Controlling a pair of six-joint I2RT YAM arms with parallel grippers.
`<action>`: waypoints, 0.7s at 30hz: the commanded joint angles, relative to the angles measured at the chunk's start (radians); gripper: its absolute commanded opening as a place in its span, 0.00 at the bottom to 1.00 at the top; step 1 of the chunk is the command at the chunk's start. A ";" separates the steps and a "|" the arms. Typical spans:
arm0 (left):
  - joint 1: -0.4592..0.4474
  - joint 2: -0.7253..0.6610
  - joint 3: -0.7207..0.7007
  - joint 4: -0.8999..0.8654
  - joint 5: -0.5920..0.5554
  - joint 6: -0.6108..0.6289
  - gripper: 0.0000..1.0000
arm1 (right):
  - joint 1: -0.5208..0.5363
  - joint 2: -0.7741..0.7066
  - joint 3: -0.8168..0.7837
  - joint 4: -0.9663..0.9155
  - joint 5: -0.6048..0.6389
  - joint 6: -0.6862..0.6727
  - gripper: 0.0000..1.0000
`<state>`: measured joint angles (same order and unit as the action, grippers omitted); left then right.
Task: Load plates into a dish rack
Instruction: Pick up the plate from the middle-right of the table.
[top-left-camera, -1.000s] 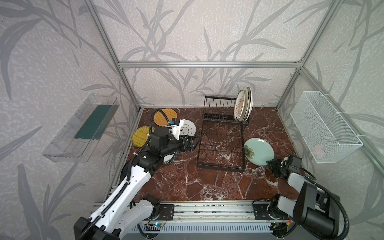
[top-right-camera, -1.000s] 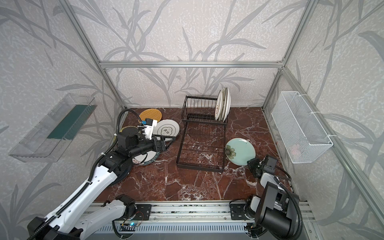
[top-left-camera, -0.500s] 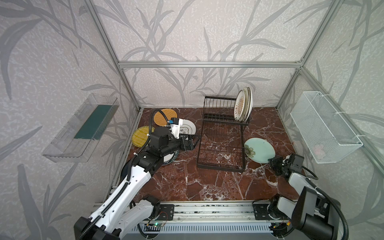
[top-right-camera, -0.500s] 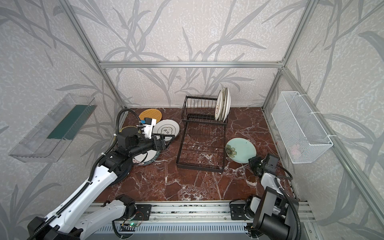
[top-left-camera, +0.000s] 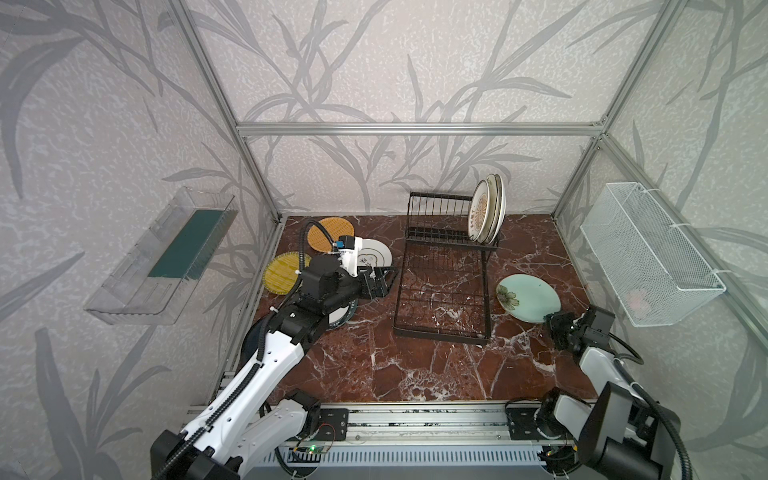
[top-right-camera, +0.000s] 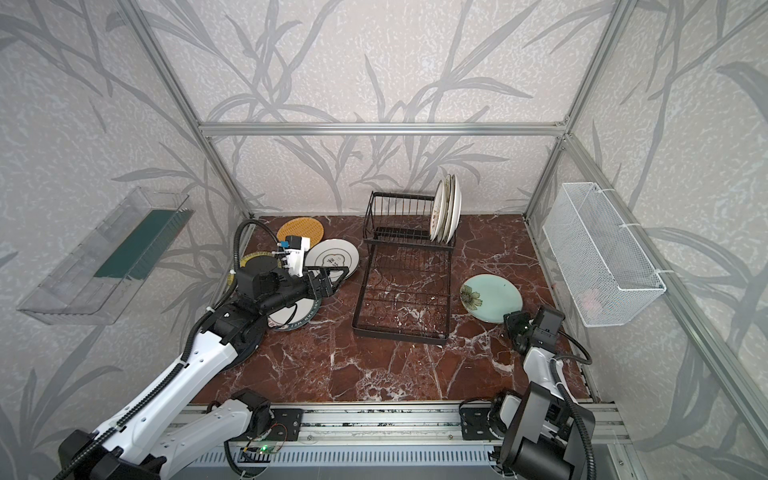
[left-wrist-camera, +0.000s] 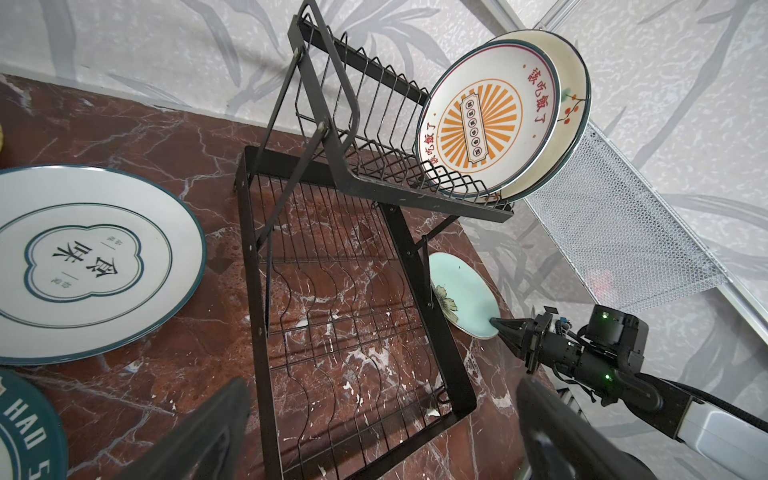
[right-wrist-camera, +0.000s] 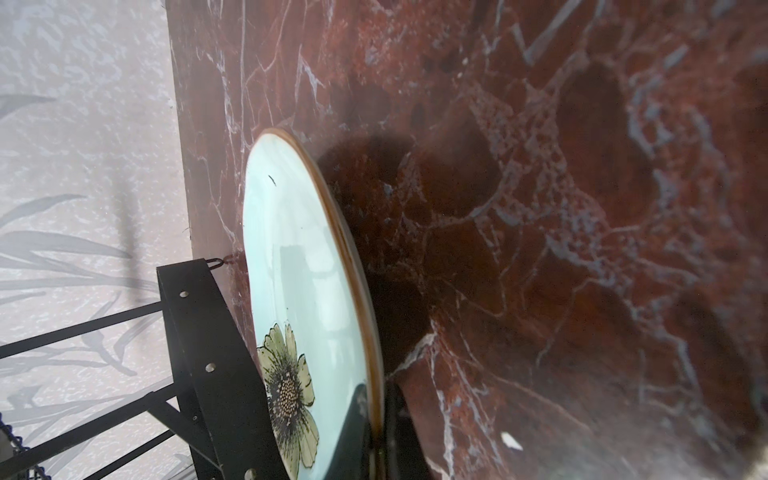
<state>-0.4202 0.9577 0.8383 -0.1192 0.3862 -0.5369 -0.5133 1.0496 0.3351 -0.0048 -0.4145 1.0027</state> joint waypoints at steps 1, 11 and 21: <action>-0.029 -0.013 -0.014 0.072 -0.028 0.040 0.99 | -0.005 -0.091 0.101 -0.016 -0.034 0.017 0.00; -0.237 0.028 -0.007 0.174 -0.106 0.277 0.99 | 0.003 -0.126 0.265 -0.296 -0.147 -0.004 0.00; -0.394 0.063 -0.040 0.267 -0.174 0.518 0.99 | 0.081 -0.175 0.415 -0.538 -0.130 -0.078 0.00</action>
<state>-0.7750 1.0122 0.8085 0.0906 0.2497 -0.1581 -0.4545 0.9138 0.6830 -0.5262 -0.4873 0.9478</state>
